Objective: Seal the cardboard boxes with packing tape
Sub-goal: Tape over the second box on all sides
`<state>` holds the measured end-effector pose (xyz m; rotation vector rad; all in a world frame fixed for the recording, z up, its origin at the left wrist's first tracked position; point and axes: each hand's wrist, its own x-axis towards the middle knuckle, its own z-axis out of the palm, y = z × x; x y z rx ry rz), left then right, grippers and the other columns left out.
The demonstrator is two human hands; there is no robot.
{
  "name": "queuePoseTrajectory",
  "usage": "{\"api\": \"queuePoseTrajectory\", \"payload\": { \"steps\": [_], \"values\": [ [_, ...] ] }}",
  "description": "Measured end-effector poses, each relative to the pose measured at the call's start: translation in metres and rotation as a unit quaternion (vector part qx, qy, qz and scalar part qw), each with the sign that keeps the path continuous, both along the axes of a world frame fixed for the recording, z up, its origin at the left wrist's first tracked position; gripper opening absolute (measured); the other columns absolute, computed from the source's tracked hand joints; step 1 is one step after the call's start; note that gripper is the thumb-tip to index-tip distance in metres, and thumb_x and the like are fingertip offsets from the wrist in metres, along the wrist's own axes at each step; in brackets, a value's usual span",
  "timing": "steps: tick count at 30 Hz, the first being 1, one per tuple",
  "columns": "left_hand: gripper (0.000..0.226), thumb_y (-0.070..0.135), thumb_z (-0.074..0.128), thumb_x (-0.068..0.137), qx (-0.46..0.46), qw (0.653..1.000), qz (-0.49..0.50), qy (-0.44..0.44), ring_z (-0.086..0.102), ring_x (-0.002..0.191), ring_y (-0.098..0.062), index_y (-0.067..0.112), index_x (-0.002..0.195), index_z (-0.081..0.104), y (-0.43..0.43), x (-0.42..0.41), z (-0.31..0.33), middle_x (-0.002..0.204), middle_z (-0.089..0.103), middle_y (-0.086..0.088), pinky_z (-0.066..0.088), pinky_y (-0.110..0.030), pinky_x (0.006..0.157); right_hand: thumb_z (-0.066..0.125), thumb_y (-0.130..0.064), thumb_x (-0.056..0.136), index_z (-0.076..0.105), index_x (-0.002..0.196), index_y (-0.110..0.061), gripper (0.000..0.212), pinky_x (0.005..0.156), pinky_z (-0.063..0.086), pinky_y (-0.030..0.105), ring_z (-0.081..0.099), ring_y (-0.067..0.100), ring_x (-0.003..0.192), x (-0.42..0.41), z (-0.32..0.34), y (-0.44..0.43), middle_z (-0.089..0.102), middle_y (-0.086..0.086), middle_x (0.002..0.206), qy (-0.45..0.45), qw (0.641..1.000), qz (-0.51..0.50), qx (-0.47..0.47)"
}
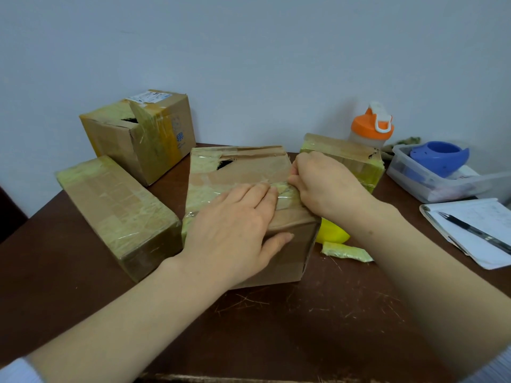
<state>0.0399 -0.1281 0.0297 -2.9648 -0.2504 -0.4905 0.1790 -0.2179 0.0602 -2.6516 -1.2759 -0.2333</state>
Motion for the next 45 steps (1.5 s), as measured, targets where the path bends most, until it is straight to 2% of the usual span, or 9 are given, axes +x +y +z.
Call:
{"api": "queuePoseTrajectory", "payload": {
  "steps": [20,25,28,34,36,39,42,44,45],
  "values": [
    [0.076,0.062,0.021,0.085,-0.006,1.000,0.005,0.023,0.056,0.113,-0.020,0.012,0.131,0.054,-0.001,0.001,0.004,0.127,0.059,-0.003,0.048,-0.033,0.087,0.051,-0.011,0.091,0.054,0.104,-0.007,0.014,0.067,0.034,0.030,0.057,0.032,0.100,-0.001,-0.004,0.007,0.061,0.011,0.105,-0.027,0.999,-0.041,0.021],
    [0.075,0.063,0.024,0.086,-0.004,1.000,-0.001,0.019,0.054,0.114,-0.020,0.012,0.133,0.052,0.000,0.001,0.003,0.129,0.057,-0.002,0.046,-0.032,0.090,0.050,-0.036,0.094,0.049,0.110,-0.012,0.029,0.068,0.037,0.031,0.057,0.025,0.093,0.003,-0.013,0.000,0.057,0.001,0.091,0.138,0.974,-0.068,0.168],
    [0.076,0.063,0.024,0.086,-0.004,1.000,0.004,0.024,0.054,0.115,-0.020,0.011,0.134,0.051,-0.001,0.000,0.003,0.130,0.057,-0.003,0.046,-0.032,0.091,0.062,-0.047,0.085,0.045,0.115,-0.014,0.048,0.070,0.037,0.030,0.051,0.017,0.085,0.006,-0.017,0.002,0.047,-0.008,0.080,0.238,0.951,-0.080,0.178],
    [0.077,0.064,0.020,0.086,-0.002,1.000,-0.006,0.021,0.047,0.122,-0.020,0.012,0.139,0.044,0.000,0.001,0.002,0.138,0.049,-0.003,0.040,-0.032,0.098,0.057,-0.032,0.091,0.052,0.113,-0.011,0.031,0.073,0.039,0.030,0.052,0.019,0.088,0.013,-0.018,0.005,0.051,-0.006,0.082,0.226,0.948,-0.082,0.211],
    [0.077,0.064,0.020,0.087,-0.005,1.000,-0.005,0.024,0.048,0.122,-0.020,0.012,0.138,0.045,0.000,0.000,0.003,0.138,0.050,-0.004,0.041,-0.033,0.097,0.055,-0.037,0.092,0.052,0.112,-0.011,0.033,0.075,0.041,0.030,0.053,0.019,0.092,0.012,-0.020,0.004,0.056,-0.004,0.092,0.251,0.937,-0.088,0.227],
    [0.079,0.065,0.018,0.086,-0.013,1.000,-0.010,0.018,0.042,0.127,-0.019,0.014,0.143,0.038,-0.001,0.000,0.002,0.143,0.043,-0.002,0.037,-0.031,0.101,0.058,-0.045,0.089,0.054,0.110,-0.013,0.039,0.075,0.042,0.032,0.050,0.015,0.088,0.008,-0.019,0.004,0.047,-0.010,0.079,0.257,0.940,-0.095,0.202],
    [0.077,0.068,0.035,0.084,-0.082,0.996,-0.020,-0.001,0.036,0.130,-0.013,0.020,0.144,0.031,0.004,0.001,0.003,0.148,0.030,0.006,0.036,-0.027,0.099,0.047,-0.035,0.096,0.059,0.094,-0.009,0.029,0.069,0.044,0.032,0.053,0.019,0.078,0.008,-0.016,0.002,0.052,-0.003,0.074,0.235,0.946,-0.095,0.203],
    [0.086,0.065,0.052,0.079,-0.160,0.987,-0.023,-0.015,0.029,0.135,-0.010,0.022,0.147,0.023,0.013,0.001,0.008,0.152,0.021,0.010,0.028,-0.022,0.103,0.047,-0.047,0.093,0.059,0.094,-0.006,0.043,0.064,0.043,0.030,0.056,0.019,0.074,0.006,-0.013,0.000,0.057,0.001,0.077,0.281,0.932,-0.094,0.208],
    [0.093,0.066,0.053,0.078,-0.161,0.987,-0.026,-0.013,0.019,0.140,-0.010,0.021,0.150,0.015,0.016,-0.001,0.010,0.156,0.014,0.009,0.016,-0.020,0.108,0.052,-0.056,0.088,0.060,0.105,-0.005,0.054,0.071,0.046,0.031,0.058,0.019,0.084,0.004,-0.012,-0.001,0.061,0.002,0.090,0.302,0.926,-0.096,0.204]
  ]
}}
